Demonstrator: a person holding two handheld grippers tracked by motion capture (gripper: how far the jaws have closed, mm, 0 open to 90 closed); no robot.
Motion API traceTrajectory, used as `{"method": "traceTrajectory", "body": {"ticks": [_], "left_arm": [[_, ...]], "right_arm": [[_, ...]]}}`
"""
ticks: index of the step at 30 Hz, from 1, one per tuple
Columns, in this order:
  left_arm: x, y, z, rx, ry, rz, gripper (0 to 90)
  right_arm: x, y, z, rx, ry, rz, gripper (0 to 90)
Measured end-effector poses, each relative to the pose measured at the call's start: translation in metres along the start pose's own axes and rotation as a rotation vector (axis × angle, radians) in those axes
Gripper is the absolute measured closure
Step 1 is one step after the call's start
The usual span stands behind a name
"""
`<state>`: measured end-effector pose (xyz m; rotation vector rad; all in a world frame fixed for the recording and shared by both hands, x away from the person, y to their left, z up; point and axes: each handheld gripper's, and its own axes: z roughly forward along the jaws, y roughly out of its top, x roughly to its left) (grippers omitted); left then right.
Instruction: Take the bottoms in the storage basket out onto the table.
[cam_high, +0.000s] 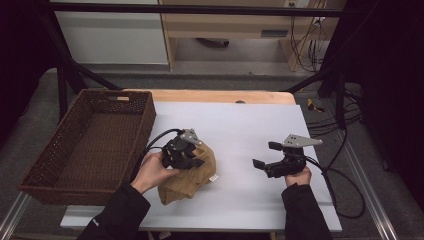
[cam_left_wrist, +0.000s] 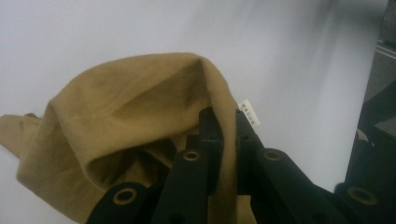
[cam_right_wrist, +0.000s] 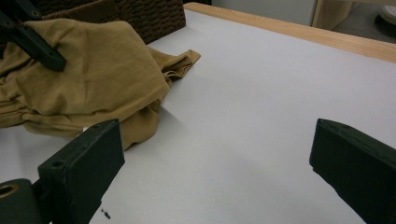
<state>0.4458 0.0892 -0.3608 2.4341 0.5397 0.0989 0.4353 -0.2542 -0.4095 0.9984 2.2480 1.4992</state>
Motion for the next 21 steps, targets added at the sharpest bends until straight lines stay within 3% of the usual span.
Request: {"method": "traceTrajectory", "body": {"ticks": [11, 18, 21], "left_arm": [[-0.0002, -0.0065, 0.0071, 0.026, -0.020, -0.003, 79.5], [0.0001, -0.0077, 0.0039, 0.021, -0.008, 0.004, 63.4], [0.0005, -0.0084, 0.0020, 0.011, 0.006, -0.001, 50.9]], "right_arm": [[0.0000, -0.0001, 0.0004, 0.001, 0.000, 0.001, 3.7], [-0.0002, -0.0001, 0.0003, 0.001, 0.000, 0.000, 3.8], [-0.0001, -0.0001, 0.0003, 0.001, 0.001, 0.000, 3.8]]}}
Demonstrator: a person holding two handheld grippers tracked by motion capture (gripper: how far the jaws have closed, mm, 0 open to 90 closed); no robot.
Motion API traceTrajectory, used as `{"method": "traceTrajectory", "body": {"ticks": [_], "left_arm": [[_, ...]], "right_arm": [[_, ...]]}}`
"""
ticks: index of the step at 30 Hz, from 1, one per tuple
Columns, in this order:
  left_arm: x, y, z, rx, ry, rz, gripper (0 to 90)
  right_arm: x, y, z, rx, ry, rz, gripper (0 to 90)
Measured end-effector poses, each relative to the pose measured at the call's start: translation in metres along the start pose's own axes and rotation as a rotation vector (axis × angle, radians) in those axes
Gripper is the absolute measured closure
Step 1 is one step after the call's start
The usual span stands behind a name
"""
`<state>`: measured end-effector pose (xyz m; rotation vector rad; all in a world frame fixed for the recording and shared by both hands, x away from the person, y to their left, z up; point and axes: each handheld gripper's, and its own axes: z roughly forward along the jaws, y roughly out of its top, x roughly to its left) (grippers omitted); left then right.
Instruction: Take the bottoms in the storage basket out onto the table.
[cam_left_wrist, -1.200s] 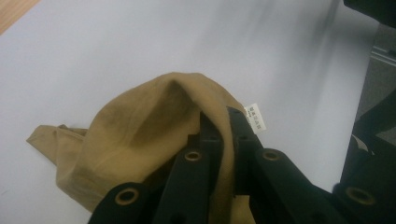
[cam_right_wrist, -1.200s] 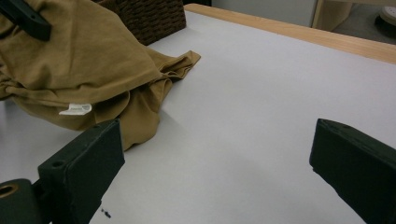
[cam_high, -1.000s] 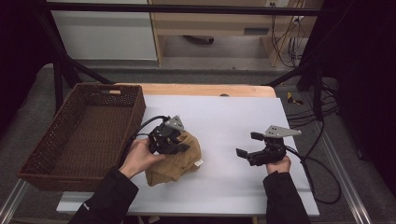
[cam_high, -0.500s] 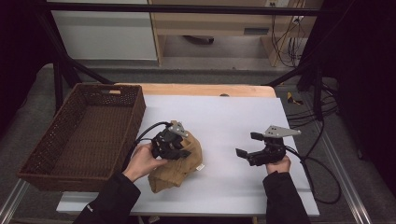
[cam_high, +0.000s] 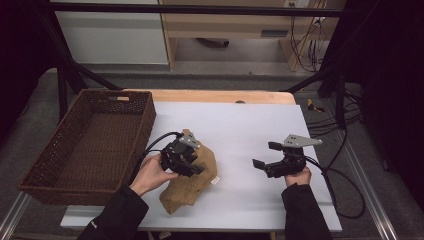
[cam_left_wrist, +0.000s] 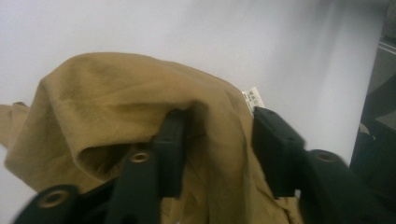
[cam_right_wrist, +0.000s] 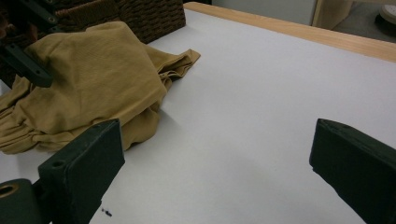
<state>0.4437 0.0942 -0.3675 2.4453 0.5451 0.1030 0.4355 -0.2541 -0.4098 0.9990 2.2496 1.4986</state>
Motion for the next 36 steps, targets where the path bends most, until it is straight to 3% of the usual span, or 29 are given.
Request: {"method": "traceTrajectory", "body": {"ticks": [8, 15, 36], "left_arm": [[0.002, -0.003, -0.008, -0.031, 0.050, -0.003, 20.0], [0.002, -0.004, -0.019, -0.047, 0.072, -0.004, 4.8], [0.009, -0.023, -0.060, -0.119, 0.150, -0.047, 2.4]], "right_arm": [[0.000, 0.000, -0.001, 0.000, -0.002, -0.001, 3.8], [-0.001, 0.000, -0.001, -0.002, 0.000, 0.004, 3.8], [-0.001, 0.000, -0.001, -0.003, 0.001, 0.002, 3.8]]}}
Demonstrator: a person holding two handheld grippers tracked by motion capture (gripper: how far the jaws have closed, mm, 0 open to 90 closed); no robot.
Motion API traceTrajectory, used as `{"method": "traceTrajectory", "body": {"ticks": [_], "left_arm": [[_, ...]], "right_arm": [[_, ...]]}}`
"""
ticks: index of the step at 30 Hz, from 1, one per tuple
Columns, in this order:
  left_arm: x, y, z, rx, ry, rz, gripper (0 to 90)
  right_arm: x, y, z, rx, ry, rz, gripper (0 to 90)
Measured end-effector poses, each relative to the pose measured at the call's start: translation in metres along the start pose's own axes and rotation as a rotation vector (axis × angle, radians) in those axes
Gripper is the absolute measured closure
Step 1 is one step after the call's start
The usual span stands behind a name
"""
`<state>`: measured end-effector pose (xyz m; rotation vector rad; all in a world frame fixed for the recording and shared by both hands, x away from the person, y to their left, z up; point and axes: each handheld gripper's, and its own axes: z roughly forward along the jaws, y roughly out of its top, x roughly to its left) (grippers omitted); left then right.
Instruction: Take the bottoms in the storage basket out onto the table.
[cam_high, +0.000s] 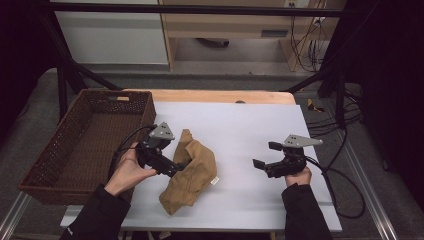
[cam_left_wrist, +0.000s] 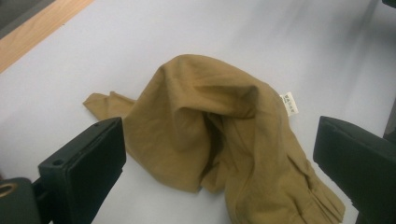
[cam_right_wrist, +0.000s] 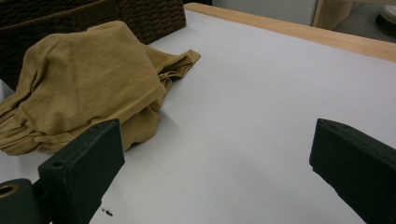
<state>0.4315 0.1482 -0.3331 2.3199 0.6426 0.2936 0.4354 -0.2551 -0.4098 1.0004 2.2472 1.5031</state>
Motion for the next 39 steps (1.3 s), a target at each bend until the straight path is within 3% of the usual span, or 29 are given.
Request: {"method": "traceTrajectory", "body": {"ticks": [22, 39], "left_arm": [[0.018, -0.033, -0.024, -0.041, 0.044, -0.051, 2.6], [0.038, -0.068, -0.034, -0.066, 0.081, -0.121, 2.8]], "right_arm": [[0.000, 0.000, 0.000, 0.003, 0.001, -0.002, 3.8], [0.000, 0.000, 0.001, 0.007, 0.001, 0.001, 3.8]]}}
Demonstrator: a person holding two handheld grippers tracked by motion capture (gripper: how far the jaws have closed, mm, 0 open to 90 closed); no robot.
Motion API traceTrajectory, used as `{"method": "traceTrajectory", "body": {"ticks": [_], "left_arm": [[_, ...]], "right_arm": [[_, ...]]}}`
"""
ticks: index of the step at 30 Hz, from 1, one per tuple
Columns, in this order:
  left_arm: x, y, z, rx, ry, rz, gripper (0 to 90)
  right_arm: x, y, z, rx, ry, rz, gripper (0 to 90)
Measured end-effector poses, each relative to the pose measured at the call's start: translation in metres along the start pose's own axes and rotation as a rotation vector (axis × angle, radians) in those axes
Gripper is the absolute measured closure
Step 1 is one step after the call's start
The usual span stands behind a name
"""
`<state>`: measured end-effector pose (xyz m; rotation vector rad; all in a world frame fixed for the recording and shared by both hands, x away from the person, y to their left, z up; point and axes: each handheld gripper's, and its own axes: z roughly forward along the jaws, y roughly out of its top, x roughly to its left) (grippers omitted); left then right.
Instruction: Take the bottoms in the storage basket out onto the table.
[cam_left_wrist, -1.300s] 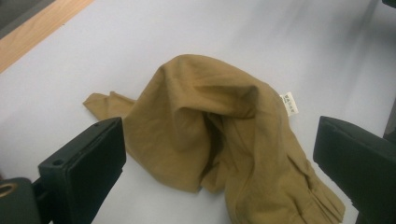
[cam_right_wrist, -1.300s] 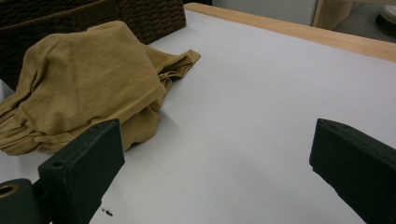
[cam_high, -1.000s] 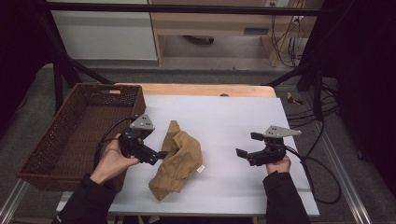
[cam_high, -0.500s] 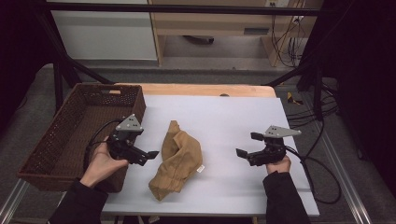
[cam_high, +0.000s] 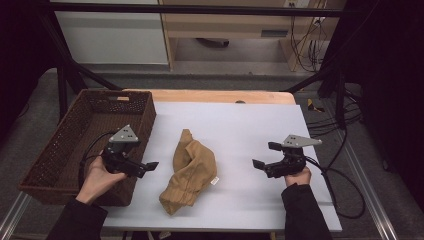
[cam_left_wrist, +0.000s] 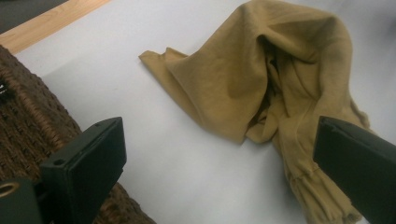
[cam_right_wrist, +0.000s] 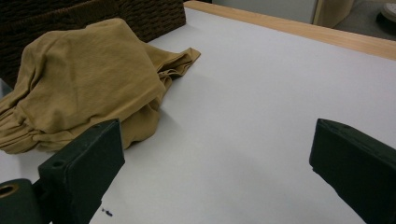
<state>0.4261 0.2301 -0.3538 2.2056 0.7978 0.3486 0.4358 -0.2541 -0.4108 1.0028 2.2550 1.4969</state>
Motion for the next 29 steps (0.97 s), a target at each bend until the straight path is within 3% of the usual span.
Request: {"method": "traceTrajectory", "body": {"ticks": [16, 29], "left_arm": [[0.022, -0.024, -0.005, -0.008, 0.024, -0.060, 3.5], [0.027, -0.030, -0.006, -0.017, 0.029, -0.066, 3.8]], "right_arm": [[0.000, 0.000, 0.001, 0.007, -0.001, -0.006, 3.8], [0.000, -0.001, 0.002, 0.014, -0.001, -0.008, 3.8]]}}
